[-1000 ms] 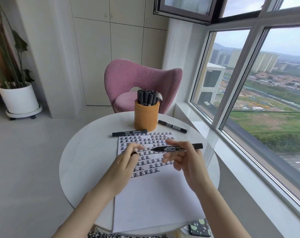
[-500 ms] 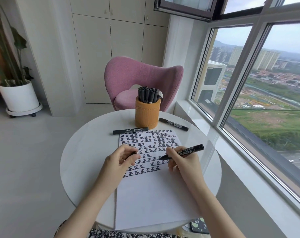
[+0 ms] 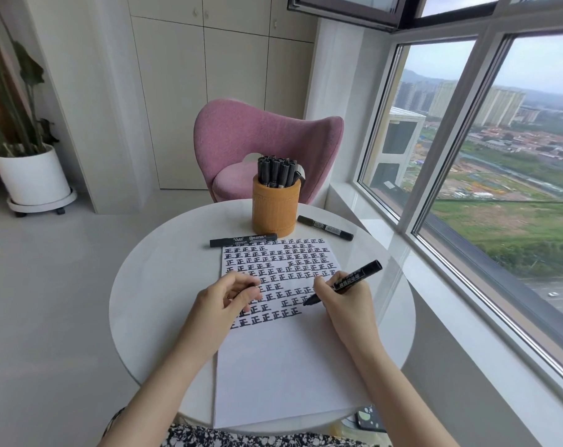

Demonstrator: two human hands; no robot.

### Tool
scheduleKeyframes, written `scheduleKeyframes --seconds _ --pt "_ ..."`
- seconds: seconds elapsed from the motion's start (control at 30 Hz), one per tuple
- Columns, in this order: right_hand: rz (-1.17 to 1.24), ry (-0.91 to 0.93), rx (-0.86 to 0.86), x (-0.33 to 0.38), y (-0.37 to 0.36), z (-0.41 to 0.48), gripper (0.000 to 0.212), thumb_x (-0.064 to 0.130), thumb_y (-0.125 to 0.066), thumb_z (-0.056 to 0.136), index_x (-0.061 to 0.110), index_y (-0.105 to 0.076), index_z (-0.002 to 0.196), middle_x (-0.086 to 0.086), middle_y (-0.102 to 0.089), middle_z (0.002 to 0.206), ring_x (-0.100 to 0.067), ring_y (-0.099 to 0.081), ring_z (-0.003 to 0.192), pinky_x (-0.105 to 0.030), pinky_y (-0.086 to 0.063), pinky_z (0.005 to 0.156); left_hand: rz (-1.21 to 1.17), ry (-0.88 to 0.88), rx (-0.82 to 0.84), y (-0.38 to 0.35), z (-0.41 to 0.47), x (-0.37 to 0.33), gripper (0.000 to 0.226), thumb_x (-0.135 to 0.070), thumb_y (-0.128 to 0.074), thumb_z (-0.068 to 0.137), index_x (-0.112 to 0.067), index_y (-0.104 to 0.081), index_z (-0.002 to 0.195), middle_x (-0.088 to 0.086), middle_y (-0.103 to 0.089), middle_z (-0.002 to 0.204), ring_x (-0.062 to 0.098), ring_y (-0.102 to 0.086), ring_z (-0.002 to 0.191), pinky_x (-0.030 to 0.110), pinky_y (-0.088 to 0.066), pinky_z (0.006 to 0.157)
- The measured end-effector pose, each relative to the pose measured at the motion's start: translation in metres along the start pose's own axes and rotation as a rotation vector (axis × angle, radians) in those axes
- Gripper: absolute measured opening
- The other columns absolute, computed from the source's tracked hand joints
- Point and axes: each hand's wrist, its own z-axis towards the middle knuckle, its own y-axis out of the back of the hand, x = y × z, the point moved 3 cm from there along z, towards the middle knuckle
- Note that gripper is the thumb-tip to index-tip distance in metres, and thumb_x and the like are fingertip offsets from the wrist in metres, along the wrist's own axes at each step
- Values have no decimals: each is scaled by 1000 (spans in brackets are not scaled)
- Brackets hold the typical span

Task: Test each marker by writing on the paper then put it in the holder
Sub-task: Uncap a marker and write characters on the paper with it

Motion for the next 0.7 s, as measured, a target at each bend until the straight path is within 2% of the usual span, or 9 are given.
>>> scheduleKeyframes --seconds 0.37,0.53,0.7 --pt "-17 22 13 1 -1 -1 33 15 -63 84 9 -39 61 5 -31 49 -7 -24 42 -17 -21 42 10 -1 3 0 -1 -3 9 -8 -60 89 -15 -64 92 -1 -72 75 1 -58 60 8 -44 62" --pt "-49 40 13 2 -4 -1 36 15 -64 84 -4 -42 62 -2 -35 53 -8 -26 44 -19 -22 44 26 3 -1 0 -1 -2 8 -9 -61 88 -15 -65 92 -5 -72 73 2 -57 58 8 -43 59" --pt "-47 37 -14 4 -3 -2 32 12 -62 83 8 -38 61 -4 -33 54 -10 -24 47 -21 -21 44 28 8 1 -1 -1 -3 8 -9 -60 89 -14 -65 94 1 -71 77 1 -56 58 8 -43 58"
